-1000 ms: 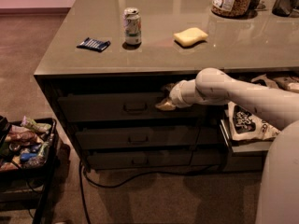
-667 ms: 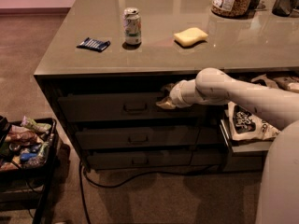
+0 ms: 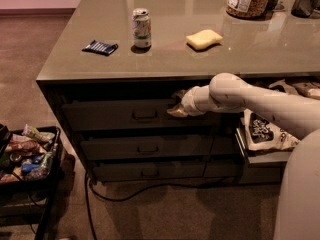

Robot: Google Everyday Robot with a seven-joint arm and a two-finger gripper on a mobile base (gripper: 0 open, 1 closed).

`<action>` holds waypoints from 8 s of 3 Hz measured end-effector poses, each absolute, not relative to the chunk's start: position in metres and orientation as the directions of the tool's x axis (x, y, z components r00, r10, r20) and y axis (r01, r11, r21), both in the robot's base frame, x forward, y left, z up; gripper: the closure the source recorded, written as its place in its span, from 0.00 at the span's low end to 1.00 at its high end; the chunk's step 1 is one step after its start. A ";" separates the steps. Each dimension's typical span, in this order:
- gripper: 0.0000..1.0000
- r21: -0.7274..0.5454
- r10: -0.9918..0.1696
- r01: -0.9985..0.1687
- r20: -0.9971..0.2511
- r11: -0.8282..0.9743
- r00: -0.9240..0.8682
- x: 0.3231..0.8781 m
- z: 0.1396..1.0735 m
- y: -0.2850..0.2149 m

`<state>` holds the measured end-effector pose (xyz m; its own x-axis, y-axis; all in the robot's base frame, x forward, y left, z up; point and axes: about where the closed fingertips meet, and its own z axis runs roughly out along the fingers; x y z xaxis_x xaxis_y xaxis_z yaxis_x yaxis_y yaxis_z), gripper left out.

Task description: Open top drawer

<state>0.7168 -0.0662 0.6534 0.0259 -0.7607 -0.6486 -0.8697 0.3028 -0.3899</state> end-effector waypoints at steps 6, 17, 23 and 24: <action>1.00 -0.357 -0.752 -0.895 -0.658 0.266 0.039 0.694 0.663 -0.064; 0.19 -0.353 -0.831 -0.883 -0.552 0.311 -0.072 0.705 0.649 -0.081; 0.64 -0.341 -0.830 -0.890 -0.553 0.304 -0.071 0.701 0.646 -0.078; 0.44 -0.342 -0.833 -0.891 -0.549 0.300 -0.070 0.701 0.645 -0.076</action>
Offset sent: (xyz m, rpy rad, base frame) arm -0.0313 0.0018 -0.0045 0.0139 0.0425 0.0378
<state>0.7015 -0.0756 0.6453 -0.0697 -0.8330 -0.5489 -0.8907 0.2997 -0.3417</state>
